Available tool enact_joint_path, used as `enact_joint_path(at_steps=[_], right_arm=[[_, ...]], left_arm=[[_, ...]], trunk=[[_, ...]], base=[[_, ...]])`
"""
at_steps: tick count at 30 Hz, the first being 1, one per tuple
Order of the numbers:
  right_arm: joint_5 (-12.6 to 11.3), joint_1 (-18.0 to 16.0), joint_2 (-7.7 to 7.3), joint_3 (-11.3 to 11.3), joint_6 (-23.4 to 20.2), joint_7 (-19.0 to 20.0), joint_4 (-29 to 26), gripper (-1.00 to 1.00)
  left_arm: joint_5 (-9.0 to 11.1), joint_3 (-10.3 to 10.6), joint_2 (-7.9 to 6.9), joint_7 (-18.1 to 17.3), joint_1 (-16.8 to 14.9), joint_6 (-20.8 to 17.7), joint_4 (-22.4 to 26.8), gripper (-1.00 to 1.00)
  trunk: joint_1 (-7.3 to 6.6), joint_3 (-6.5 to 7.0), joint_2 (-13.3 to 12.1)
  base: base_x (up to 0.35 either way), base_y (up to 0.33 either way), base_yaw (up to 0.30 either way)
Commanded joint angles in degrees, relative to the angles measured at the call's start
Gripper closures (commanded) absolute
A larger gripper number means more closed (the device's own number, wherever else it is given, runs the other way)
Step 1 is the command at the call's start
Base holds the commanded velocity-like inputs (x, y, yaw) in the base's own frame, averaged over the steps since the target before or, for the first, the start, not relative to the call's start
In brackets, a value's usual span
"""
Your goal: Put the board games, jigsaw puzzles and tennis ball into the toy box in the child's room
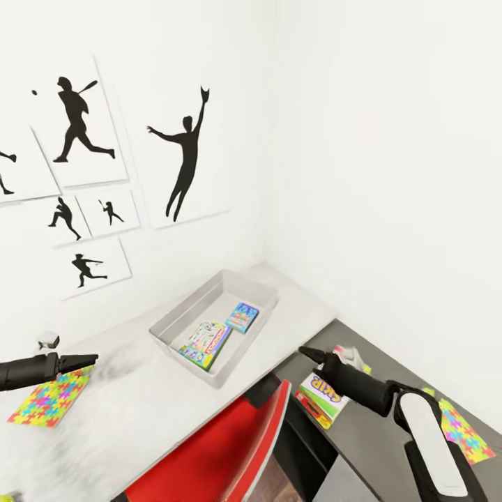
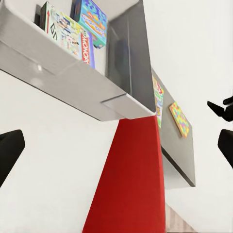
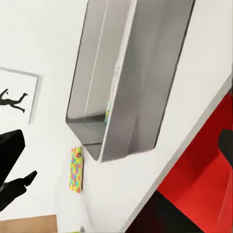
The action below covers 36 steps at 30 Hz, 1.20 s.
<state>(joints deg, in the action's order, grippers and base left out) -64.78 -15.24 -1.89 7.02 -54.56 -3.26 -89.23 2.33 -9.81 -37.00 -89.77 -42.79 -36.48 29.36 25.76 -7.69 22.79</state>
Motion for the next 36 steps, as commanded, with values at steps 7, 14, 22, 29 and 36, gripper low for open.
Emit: enact_joint_path(at_steps=[7,14,22,29,36], right_arm=[[0.3,1.5,-0.35,-0.2,3.1,9.2,-0.6,-1.00],[0.4,1.7,-0.30,-0.2,3.5,10.5,-0.6,-1.00],[1.6,4.3,0.29,-0.9,3.6,10.5,-0.4,-1.00],[5.8,4.6,0.54,-0.8,3.6,10.6,-0.4,-1.00],[6.6,4.7,0.50,-0.6,5.2,10.8,-0.3,-1.00]], left_arm=[[0.0,0.0,0.50,-0.2,0.1,-0.5,-0.9,-1.00],[-0.1,0.0,0.68,-0.2,0.1,-0.5,-1.9,-1.00],[0.0,0.0,0.83,-0.2,0.1,-0.5,-2.2,-1.00],[0.0,-0.1,0.73,-0.2,0.1,-0.5,-2.3,-1.00],[0.0,-0.1,0.70,-0.2,0.1,-0.5,-2.3,-1.00]], trunk=[[0.02,0.51,0.1],[0.02,1.15,0.1],[0.02,1.89,0.1],[0.02,2.54,0.1],[0.02,3.14,0.1]], base=[[-0.217,0.000,-0.035],[-0.045,0.000,-0.003],[-0.148,0.000,0.000],[-0.025,0.000,0.000],[-0.002,0.000,0.000]])
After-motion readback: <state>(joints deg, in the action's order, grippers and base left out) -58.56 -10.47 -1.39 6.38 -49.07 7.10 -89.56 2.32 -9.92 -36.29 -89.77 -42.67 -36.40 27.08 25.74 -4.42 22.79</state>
